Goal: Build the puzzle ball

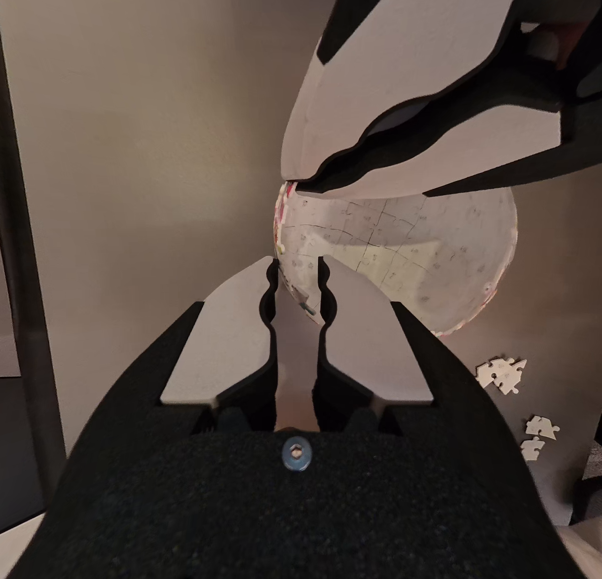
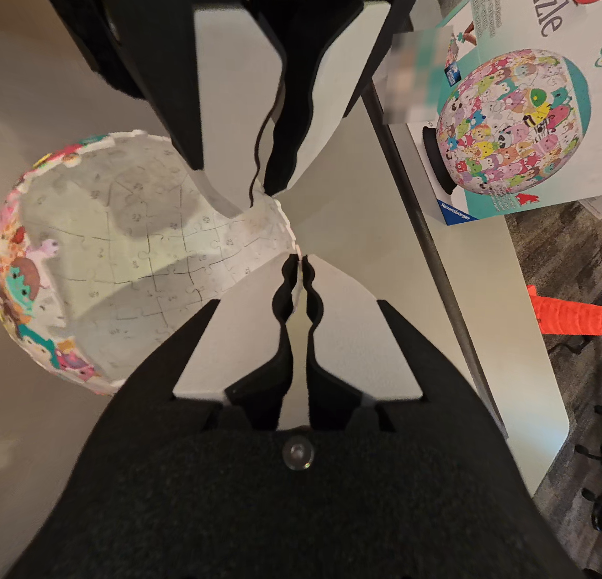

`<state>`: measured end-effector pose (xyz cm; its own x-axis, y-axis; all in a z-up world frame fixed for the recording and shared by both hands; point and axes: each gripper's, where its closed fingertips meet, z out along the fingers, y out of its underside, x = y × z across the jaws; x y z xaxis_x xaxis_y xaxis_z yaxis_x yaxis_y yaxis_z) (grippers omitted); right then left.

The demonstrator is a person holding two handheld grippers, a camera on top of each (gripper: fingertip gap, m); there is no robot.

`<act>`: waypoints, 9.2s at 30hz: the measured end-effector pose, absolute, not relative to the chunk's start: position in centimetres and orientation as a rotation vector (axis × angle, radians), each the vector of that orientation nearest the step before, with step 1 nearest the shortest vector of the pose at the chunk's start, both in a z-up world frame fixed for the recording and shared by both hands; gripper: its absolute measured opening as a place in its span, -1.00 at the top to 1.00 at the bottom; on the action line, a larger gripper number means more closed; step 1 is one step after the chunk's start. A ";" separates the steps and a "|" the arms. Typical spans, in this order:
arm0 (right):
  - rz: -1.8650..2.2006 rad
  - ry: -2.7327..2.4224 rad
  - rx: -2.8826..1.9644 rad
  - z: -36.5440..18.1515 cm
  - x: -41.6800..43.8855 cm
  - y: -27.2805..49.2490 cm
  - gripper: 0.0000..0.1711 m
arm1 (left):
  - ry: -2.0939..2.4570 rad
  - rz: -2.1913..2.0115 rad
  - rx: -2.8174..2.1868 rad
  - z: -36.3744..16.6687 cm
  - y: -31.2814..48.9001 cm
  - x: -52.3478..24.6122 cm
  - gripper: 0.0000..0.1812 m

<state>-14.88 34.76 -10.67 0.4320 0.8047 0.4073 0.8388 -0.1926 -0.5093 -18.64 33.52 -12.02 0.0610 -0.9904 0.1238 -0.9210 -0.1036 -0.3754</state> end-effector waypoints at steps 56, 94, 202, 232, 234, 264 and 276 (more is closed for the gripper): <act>-0.074 -1.341 -1.980 -10.8 -13.6 36.2 0.97 | 2.033 -0.708 -2.107 -11.1 34.7 -16.9 0.68; -0.096 -1.309 -2.002 -11.0 -13.0 37.0 0.96 | 1.914 -0.548 -2.016 -9.8 37.4 -15.3 0.73; -0.099 -1.331 -1.950 -10.6 -12.2 36.5 0.97 | 1.111 -0.945 -2.047 -8.2 11.7 -21.5 0.72; -0.261 -1.133 -2.084 -10.8 -9.9 37.2 0.96 | 1.060 -0.948 -2.095 -10.6 11.9 -21.8 0.72; -0.252 -1.113 -2.093 -10.8 -9.7 37.3 0.96 | 1.061 -0.949 -2.094 -10.6 11.8 -21.7 0.72; -0.132 -0.971 -2.171 -10.6 -8.1 37.5 0.89 | 1.094 -0.947 -2.107 -11.2 11.2 -21.4 0.71; -0.121 -0.942 -2.166 -10.1 -7.4 37.4 0.89 | 1.107 -0.949 -2.107 -11.4 11.0 -21.3 0.71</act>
